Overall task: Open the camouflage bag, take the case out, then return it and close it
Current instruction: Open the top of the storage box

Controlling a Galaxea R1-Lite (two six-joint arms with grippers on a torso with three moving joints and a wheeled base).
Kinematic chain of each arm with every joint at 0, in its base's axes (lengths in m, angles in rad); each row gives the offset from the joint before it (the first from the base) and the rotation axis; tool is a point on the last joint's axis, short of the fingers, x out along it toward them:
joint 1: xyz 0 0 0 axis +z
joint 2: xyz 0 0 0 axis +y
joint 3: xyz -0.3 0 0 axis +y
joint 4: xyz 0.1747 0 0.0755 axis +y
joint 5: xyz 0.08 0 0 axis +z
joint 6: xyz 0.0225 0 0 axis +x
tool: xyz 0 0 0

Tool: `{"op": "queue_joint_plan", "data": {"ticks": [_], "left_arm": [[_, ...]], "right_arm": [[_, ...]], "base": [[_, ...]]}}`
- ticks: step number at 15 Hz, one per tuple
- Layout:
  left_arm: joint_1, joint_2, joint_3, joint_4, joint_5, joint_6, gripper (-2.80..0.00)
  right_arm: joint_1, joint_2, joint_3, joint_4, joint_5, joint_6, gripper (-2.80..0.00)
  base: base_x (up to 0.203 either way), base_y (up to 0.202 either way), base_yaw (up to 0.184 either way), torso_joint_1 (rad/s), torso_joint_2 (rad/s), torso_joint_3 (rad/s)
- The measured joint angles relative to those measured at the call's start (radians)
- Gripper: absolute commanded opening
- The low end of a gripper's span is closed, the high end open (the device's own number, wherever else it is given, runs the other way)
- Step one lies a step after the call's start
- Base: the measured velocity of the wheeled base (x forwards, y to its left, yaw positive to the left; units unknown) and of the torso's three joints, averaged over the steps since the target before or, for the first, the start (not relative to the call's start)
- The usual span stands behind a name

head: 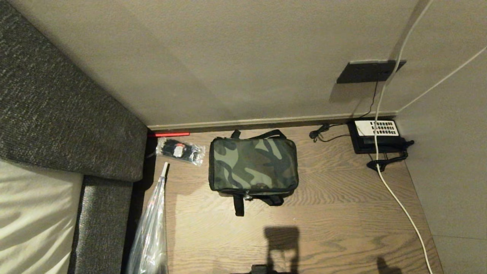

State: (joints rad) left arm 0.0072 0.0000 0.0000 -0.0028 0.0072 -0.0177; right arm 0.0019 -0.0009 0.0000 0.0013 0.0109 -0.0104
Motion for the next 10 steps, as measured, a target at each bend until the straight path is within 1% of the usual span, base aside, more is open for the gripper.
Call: {"op": "queue_joint_plan", "data": {"ticks": [10], "left_arm": [[0.0,0.0,0.0,0.0,-0.001,0.0,-2.8]], "right_arm": [[0.0,0.001,0.0,0.0,0.0,0.0,-2.8]], "base": [[0.0,0.0,0.0,0.001,0.0,-0.197]]}}
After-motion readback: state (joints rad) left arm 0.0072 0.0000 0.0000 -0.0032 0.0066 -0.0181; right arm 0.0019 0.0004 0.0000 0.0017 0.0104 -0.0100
